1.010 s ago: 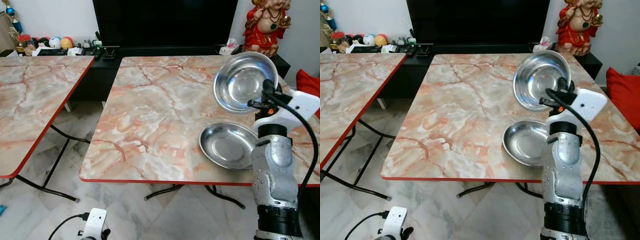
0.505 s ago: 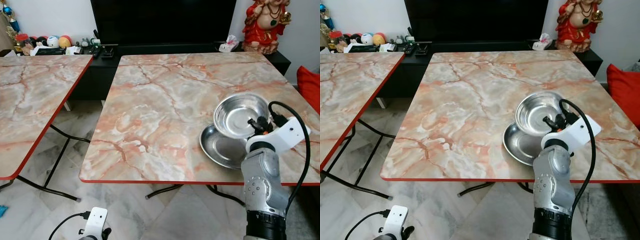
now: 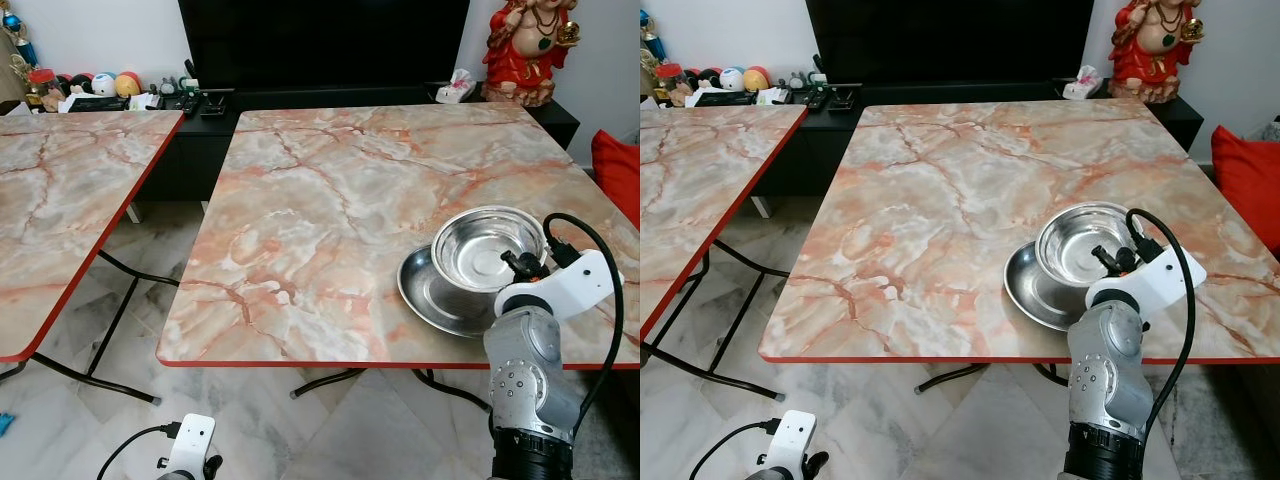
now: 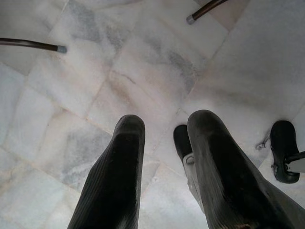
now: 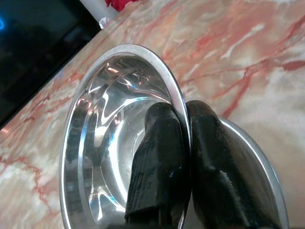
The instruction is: Setting the table
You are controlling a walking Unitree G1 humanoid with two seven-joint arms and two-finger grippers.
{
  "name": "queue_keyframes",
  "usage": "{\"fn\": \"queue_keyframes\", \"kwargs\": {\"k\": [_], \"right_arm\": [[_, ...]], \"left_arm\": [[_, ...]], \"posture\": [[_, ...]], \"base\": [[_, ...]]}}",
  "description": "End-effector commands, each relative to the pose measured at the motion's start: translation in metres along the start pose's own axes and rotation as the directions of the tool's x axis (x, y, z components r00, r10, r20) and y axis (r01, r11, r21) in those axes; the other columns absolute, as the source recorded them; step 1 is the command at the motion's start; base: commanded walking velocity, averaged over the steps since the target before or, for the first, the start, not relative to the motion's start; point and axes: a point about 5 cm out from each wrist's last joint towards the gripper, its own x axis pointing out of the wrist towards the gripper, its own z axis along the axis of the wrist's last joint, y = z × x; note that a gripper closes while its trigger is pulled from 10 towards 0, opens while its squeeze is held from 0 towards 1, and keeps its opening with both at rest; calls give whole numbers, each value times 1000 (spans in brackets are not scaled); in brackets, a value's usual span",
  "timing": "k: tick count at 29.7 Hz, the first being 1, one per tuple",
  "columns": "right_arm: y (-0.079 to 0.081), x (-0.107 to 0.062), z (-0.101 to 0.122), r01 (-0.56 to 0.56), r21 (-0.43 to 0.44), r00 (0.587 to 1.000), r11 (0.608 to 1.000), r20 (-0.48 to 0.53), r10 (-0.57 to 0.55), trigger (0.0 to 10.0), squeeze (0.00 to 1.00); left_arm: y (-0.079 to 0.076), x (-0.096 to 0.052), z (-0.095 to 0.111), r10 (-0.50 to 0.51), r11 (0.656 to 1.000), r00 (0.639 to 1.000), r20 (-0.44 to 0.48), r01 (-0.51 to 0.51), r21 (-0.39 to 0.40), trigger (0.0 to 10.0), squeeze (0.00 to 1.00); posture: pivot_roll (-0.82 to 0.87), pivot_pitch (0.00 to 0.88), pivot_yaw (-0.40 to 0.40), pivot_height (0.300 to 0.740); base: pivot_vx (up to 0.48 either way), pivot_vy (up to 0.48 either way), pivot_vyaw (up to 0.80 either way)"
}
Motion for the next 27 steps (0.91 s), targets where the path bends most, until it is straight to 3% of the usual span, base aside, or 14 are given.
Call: {"fn": "queue_keyframes", "kwargs": {"k": [1,10,27], "right_arm": [[1,-1,-4,-7,-2,1000,1000,-16,7,10000,0],[-3,4,-14,0,-68,998,998,-56,-4,10000,0],[-5,18,-15,16,-72,999,997,-49,-19,10000,0]], "left_arm": [[4,-1,-4,3,1000,1000,-21,-3,13,10000,0],[4,-1,-3,3,1000,1000,-18,-3,16,10000,0],[4,-1,-1,4,1000,1000,-10,-4,16,10000,0]], "posture": [[-43,1,45,740],[-41,0,45,740],[-34,0,47,740]], "base": [[0,0,0],[0,0,0],[0,0,0]]}}
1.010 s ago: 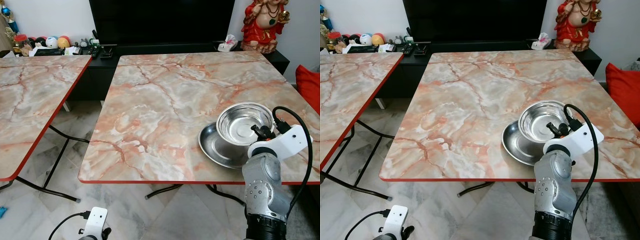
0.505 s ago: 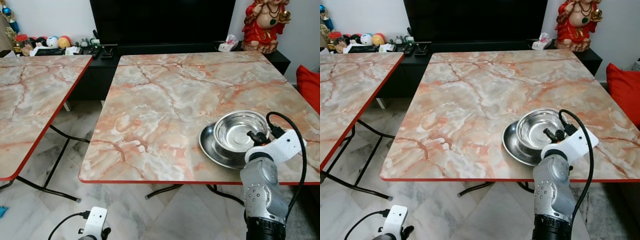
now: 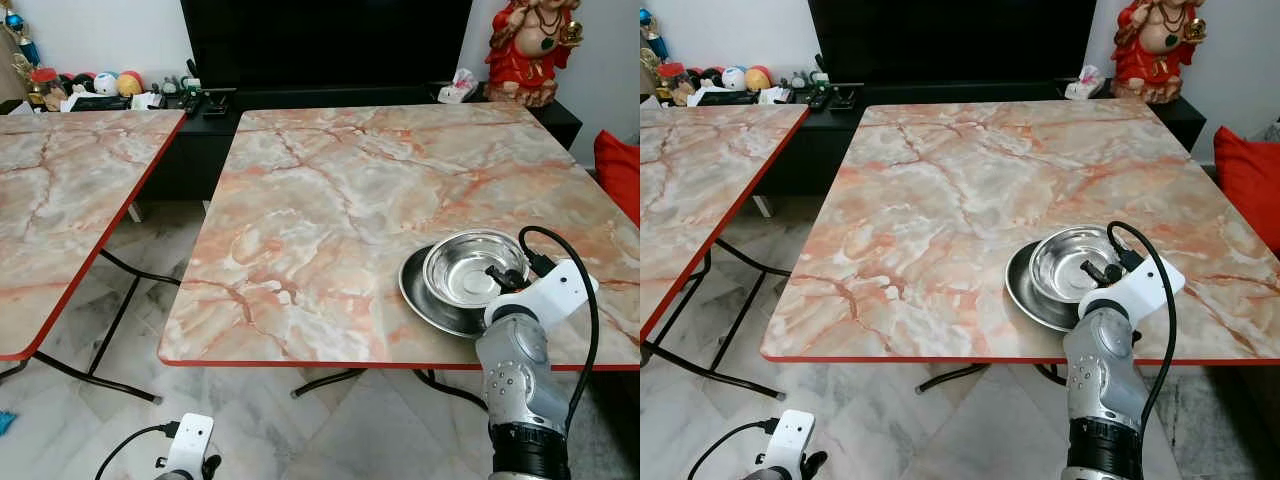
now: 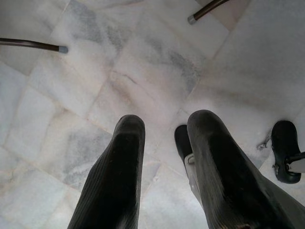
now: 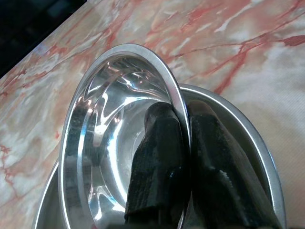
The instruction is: Setting the table
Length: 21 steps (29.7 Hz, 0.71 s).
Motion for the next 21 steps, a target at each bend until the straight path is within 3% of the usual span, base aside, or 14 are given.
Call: {"fn": "queue_keyframes", "kwargs": {"k": [1,4,9,21], "right_arm": [[4,1,5,-8,6,1000,1000,18,8,10000,0],[2,1,2,0,14,1000,1000,15,0,10000,0],[1,2,-2,13,146,1000,989,-3,-13,10000,0],[-2,5,-12,34,212,998,977,-53,-23,10000,0]], "left_arm": [[2,0,-1,2,1000,1000,-10,-2,14,10000,0],[2,0,-1,0,1000,1000,-8,0,18,10000,0],[3,0,2,0,1000,1000,-3,0,18,10000,0],[2,1,5,-7,1000,1000,4,6,18,10000,0]], "posture": [[-34,0,47,740],[-33,0,48,740],[-30,2,50,740],[-31,11,56,740]], "base": [[0,0,0],[0,0,0],[0,0,0],[0,0,0]]}}
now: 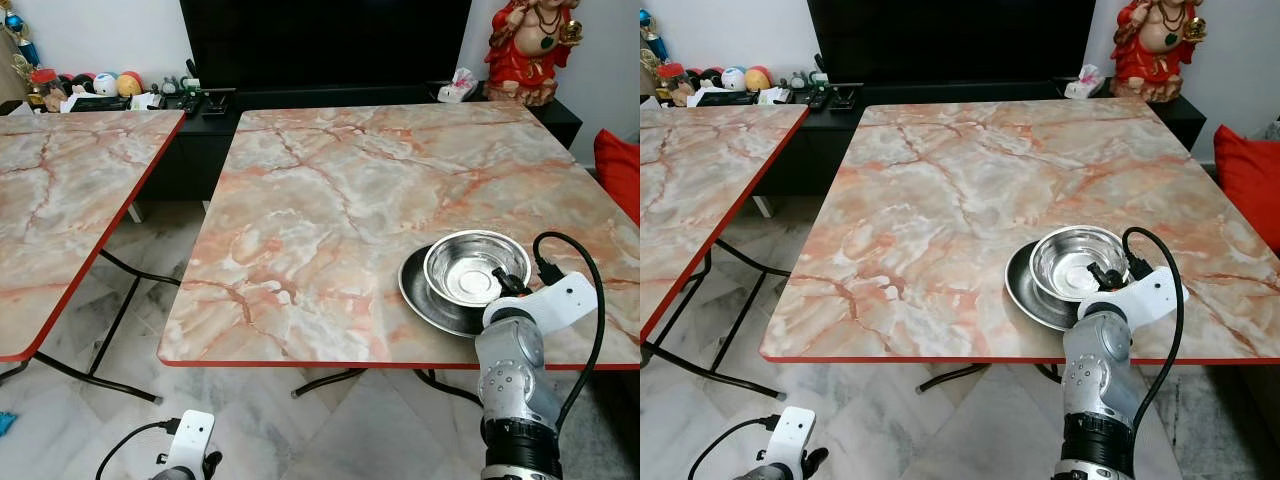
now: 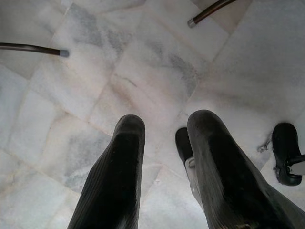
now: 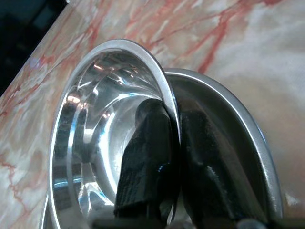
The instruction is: Setting the table
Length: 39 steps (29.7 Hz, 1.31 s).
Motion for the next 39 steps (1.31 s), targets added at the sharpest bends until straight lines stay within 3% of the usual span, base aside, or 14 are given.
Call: {"fn": "queue_keyframes", "kwargs": {"k": [1,7,39], "right_arm": [[1,0,-4,4,16,1000,1000,-22,-4,10000,0],[1,-2,-7,11,58,999,998,-34,-9,10000,0],[8,-4,-13,-14,2,998,1000,-60,14,10000,0]], "left_arm": [[2,0,1,-4,1000,1000,-5,4,15,10000,0],[3,0,2,-4,1000,1000,-5,4,18,10000,0],[0,1,3,-13,1000,1000,1,13,19,10000,0]], "posture": [[-31,11,56,740],[-33,15,58,740],[-28,0,54,740]], "base": [[0,0,0],[0,0,0],[0,0,0]]}}
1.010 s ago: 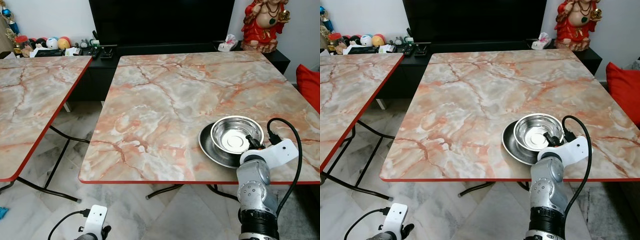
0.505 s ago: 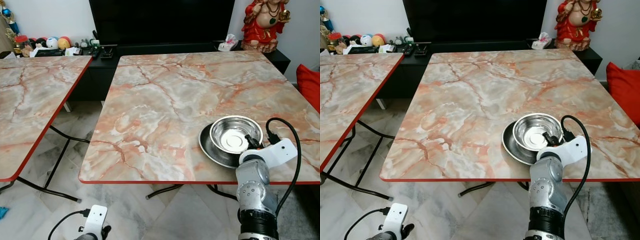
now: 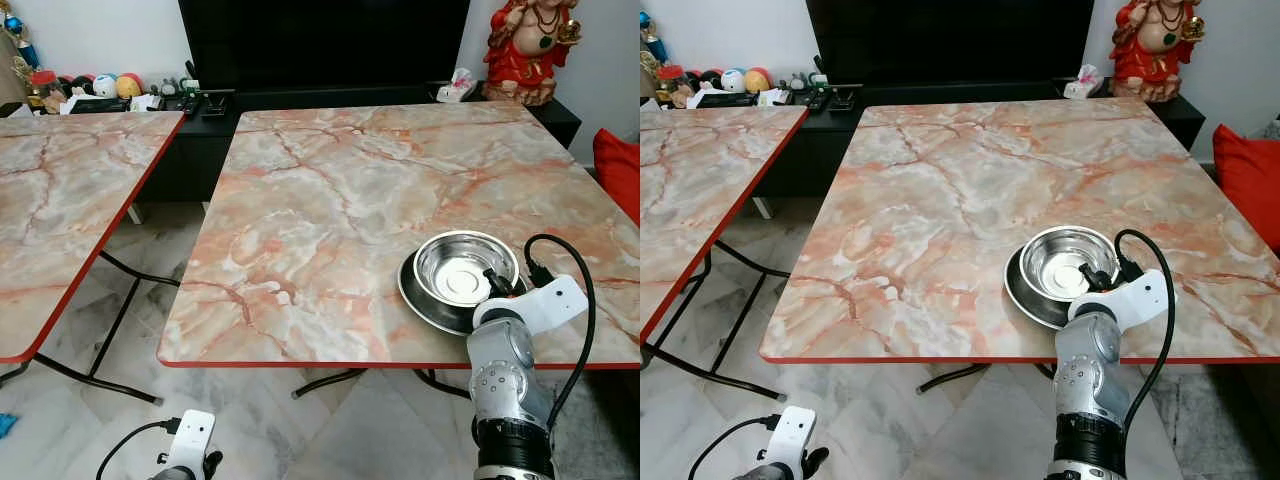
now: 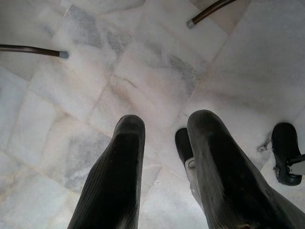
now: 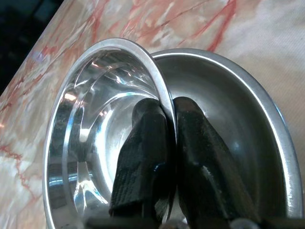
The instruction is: Setting the table
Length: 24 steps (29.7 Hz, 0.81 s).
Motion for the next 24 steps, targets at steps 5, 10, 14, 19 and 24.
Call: {"fn": "queue_keyframes", "kwargs": {"k": [5,10,14,19,24], "right_arm": [[3,0,-5,11,-21,1000,1000,-20,-11,10000,0],[4,0,-5,8,-24,1000,1000,-23,-8,10000,0],[4,-1,-5,11,-23,1000,1000,-28,-12,10000,0],[4,-1,-5,15,-18,999,1000,-36,-15,10000,800],[4,-1,-6,18,-23,999,1000,-40,-18,10000,675]], "left_arm": [[1,1,3,-6,1000,1000,2,6,17,10000,0],[1,1,3,-5,1000,1000,4,5,15,10000,0],[1,1,4,-5,1000,1000,5,5,14,10000,0],[0,1,5,-7,1000,1000,7,7,13,10000,0],[1,1,6,-5,1000,1000,10,5,12,10000,0]], "posture": [[-26,0,56,740],[-26,0,55,740],[-28,0,56,740],[-29,1,56,740],[-27,4,56,740]], "base": [[0,0,0],[0,0,0],[0,0,0],[0,0,0],[0,0,0]]}}
